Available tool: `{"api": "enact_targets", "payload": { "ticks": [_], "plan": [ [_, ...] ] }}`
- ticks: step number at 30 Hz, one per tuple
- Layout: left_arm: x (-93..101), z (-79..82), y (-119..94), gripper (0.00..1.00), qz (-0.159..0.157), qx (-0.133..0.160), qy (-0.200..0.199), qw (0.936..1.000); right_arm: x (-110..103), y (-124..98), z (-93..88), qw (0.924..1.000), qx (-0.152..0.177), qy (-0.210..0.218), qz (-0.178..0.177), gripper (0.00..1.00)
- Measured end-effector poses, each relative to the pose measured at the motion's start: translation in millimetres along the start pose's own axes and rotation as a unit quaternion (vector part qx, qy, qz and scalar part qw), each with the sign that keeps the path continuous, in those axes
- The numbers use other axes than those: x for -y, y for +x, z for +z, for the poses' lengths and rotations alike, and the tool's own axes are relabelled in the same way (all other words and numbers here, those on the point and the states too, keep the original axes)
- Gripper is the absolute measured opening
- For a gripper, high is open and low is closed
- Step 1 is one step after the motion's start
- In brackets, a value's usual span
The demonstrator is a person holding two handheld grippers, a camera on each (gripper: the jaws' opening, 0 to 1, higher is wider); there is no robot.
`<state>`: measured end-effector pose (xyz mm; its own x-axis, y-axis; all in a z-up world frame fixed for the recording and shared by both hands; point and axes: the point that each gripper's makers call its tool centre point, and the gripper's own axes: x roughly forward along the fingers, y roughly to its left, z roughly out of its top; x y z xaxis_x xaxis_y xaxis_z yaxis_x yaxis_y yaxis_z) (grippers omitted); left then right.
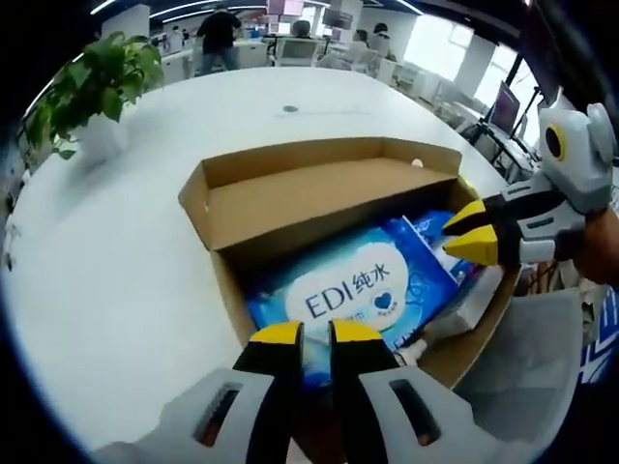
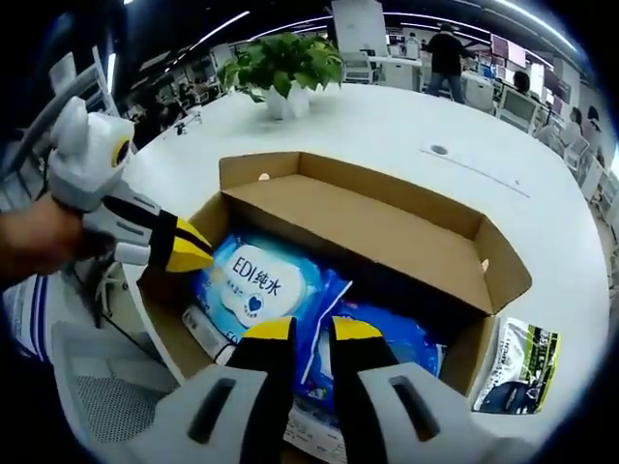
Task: Operate the shoe box by opening the lid, removing the specified soft item, and placing it in the target area until the item is outside and the box remains undamaged.
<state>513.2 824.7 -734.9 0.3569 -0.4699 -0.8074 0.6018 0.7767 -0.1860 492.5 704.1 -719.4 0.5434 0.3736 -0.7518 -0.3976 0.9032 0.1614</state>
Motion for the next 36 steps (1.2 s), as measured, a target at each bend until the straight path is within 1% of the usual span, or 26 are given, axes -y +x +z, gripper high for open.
{"api": "enact_targets", "payload": {
  "ticks": [5, 13, 20, 23, 26, 31, 36],
  "plan": [
    [-0.6, -2.7, 3, 0.05, -0.002, -0.003, 0.0, 1.0, 2, 8, -3.7, 1.0, -0.01, 0.0, 0.002, 0.11],
    [4.6, -4.4, 10, 0.07, -0.006, -0.009, 0.002, 0.9999, 2, 20, -9.6, 0.9998, -0.021, 0.003, 0.006, 0.11],
    [3.8, -6.7, 11, 0.06, -0.007, -0.013, 0.001, 0.9999, 3, 24, -12.4, 0.9996, -0.025, 0.001, 0.01, 0.1],
    [3.8, -6.9, 12, 0.07, -0.007, -0.014, 0.0, 0.9999, 3, 26, -11.7, 0.9996, -0.024, -0.001, 0.012, 0.08],
    [3.1, -6.7, 12, 0.06, -0.007, -0.014, -0.001, 0.9999, 3, 29, -12.3, 0.9995, -0.025, -0.013, 0.013, 0.04],
    [3.2, -7.2, 11, 0.06, -0.005, -0.015, 0.002, 0.9999, 2, 29, -12.3, 0.9995, -0.025, -0.013, 0.017, 0.0],
    [2.8, -7.2, 12, 0.06, -0.004, -0.016, 0.003, 0.9999, 4, 26, -12.9, 0.9995, -0.025, -0.01, 0.017, 0.0]
  ]
}}
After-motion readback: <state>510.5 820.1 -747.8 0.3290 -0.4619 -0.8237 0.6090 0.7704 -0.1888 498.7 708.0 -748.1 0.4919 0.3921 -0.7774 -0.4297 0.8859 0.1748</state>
